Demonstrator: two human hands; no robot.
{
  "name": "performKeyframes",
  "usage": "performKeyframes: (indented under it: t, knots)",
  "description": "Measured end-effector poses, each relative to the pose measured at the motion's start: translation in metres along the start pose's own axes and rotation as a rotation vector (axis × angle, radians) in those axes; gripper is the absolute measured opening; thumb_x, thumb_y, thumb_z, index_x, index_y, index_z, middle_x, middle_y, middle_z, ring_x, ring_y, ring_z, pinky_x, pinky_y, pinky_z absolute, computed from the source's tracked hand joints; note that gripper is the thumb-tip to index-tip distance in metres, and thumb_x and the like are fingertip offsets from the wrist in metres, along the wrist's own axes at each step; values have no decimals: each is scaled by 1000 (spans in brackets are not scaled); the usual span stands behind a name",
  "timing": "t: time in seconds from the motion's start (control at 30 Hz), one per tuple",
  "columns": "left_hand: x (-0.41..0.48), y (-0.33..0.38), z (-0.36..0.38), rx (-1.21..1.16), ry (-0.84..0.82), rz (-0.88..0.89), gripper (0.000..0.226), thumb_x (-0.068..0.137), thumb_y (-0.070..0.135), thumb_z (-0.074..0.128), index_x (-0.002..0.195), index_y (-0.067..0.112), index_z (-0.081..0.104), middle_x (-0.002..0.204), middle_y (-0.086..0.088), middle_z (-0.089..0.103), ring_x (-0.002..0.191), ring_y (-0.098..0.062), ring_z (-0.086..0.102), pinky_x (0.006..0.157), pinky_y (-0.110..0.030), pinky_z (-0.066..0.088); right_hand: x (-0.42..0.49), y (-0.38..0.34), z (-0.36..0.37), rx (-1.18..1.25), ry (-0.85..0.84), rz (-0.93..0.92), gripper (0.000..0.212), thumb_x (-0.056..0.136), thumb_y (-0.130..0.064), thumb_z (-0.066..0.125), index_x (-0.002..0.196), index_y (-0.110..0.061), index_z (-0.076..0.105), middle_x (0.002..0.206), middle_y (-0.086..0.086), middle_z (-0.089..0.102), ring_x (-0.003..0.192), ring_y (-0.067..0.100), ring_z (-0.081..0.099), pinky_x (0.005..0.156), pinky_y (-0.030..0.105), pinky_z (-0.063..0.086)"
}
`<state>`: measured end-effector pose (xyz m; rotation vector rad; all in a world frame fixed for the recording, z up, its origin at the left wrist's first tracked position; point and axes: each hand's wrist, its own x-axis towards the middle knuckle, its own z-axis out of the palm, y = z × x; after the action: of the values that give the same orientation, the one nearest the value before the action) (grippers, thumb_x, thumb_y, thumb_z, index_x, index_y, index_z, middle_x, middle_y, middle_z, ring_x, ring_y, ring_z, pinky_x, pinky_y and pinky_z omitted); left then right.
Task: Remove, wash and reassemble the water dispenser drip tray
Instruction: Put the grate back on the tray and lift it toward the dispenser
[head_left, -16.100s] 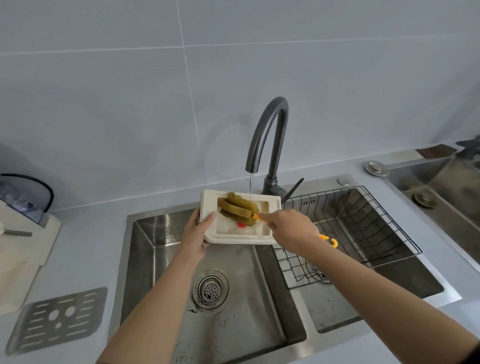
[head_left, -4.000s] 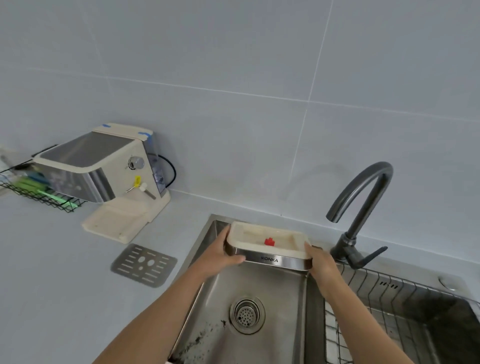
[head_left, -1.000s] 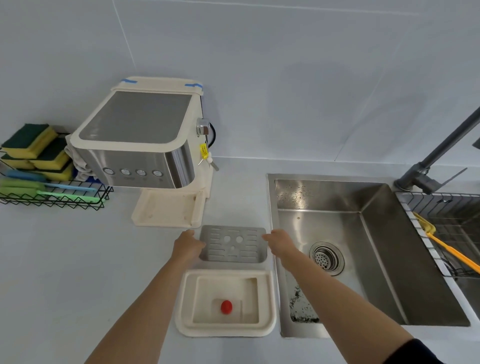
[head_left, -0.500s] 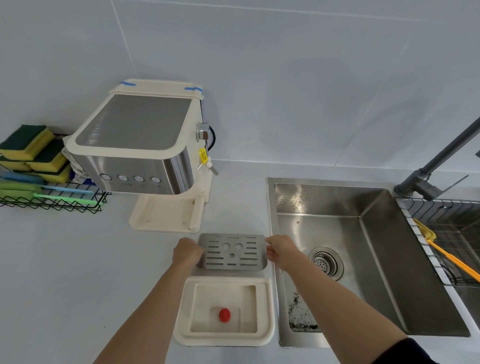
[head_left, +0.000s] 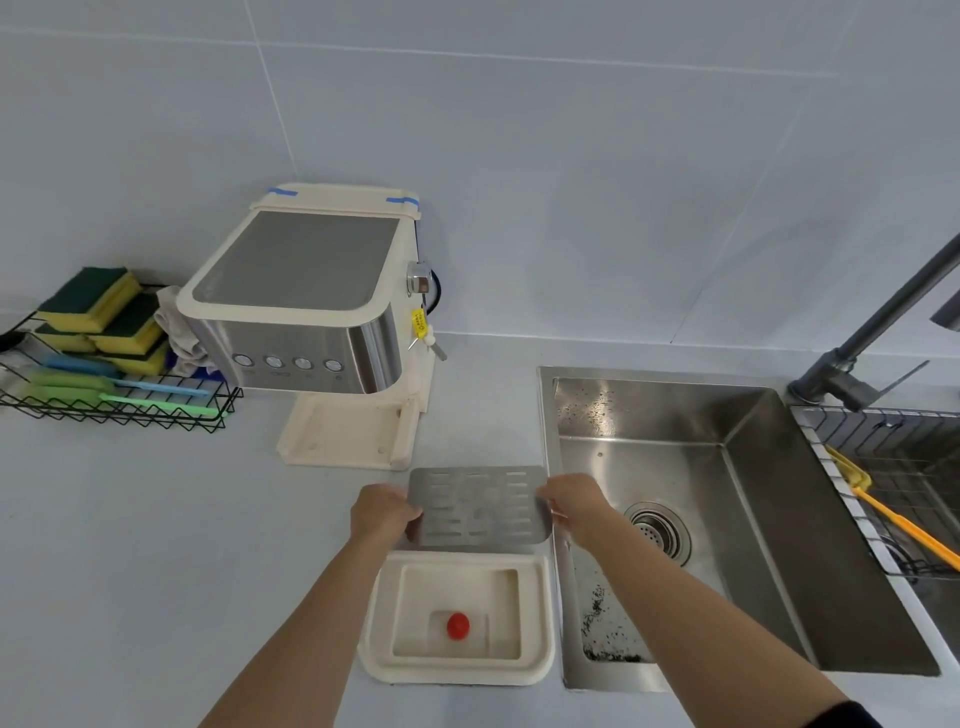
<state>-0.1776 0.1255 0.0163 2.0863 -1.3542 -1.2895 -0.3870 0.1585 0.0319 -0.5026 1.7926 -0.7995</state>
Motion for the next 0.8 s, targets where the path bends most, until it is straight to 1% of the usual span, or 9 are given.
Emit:
performKeyframes:
  t: [0.03, 0.1, 0.17, 0.3, 0.37, 0.47, 0.6, 0.7, 0.8]
  knots:
    - [-3, 0, -2, -4, 11, 8, 19, 78, 8, 65, 61, 10, 58, 78, -11, 65, 84, -27, 61, 79, -32, 46, -5, -1, -1, -25, -4, -10, 37, 79, 16, 44, 51, -7, 37, 56, 6, 34, 52, 15, 32, 53, 25, 28]
    - [-11, -1, -8, 21, 25, 13, 32, 79, 22, 67, 55, 13, 49, 62, -3, 55, 75, -24, 56, 73, -30, 43, -14, 0, -5, -17, -11, -10, 35, 80, 14, 46, 52, -7, 39, 55, 7, 35, 51, 15, 34, 53, 25, 33]
    - [-17, -5, -12, 30, 30, 4, 35, 79, 30, 68, 55, 11, 50, 57, -1, 54, 66, -22, 56, 66, -27, 41, -24, 2, -9, 26, -53, -6, 31, 82, 11, 48, 56, -5, 43, 56, 8, 38, 50, 15, 37, 49, 23, 39]
    - [-31, -15, -18, 47, 6, 17, 39, 77, 30, 70, 53, 11, 48, 52, -2, 56, 50, -14, 54, 52, -23, 39, -43, 10, -13, -18, -106, -43, 25, 86, 2, 56, 63, -6, 49, 62, 8, 49, 53, 14, 46, 48, 23, 43]
    - [-39, -19, -21, 102, 3, 33, 40, 78, 30, 68, 52, 10, 46, 51, -2, 55, 49, -14, 53, 54, -23, 39, -49, 18, -12, -51, -100, -68, 25, 86, -1, 58, 63, -8, 48, 63, 7, 52, 55, 13, 49, 48, 22, 45]
    - [-49, -28, -25, 177, -2, 64, 39, 79, 30, 67, 52, 11, 46, 53, -2, 55, 55, -17, 54, 63, -26, 42, -57, 31, -10, -120, -77, -107, 26, 84, -3, 61, 64, -9, 46, 63, 6, 53, 55, 13, 51, 49, 23, 48]
    - [-61, -43, -28, 199, -11, 83, 39, 76, 26, 71, 51, 11, 45, 53, -3, 55, 55, -17, 54, 56, -25, 40, -68, 51, -7, -135, -54, -127, 26, 82, -1, 64, 64, -9, 46, 63, 7, 55, 55, 15, 54, 50, 27, 51]
    - [-66, -52, -27, 231, -15, 91, 41, 76, 26, 71, 51, 13, 41, 58, -4, 51, 62, -21, 52, 62, -28, 39, -74, 63, -6, -132, -44, -122, 26, 80, 1, 65, 65, -8, 46, 64, 8, 55, 55, 16, 55, 47, 26, 52]
    - [-69, -56, -25, 262, -1, 99, 41, 76, 28, 71, 52, 14, 41, 57, -2, 50, 61, -19, 51, 60, -27, 39, -77, 68, -5, -142, -17, -143, 23, 80, 1, 65, 67, -7, 48, 66, 8, 55, 55, 16, 55, 44, 25, 50]
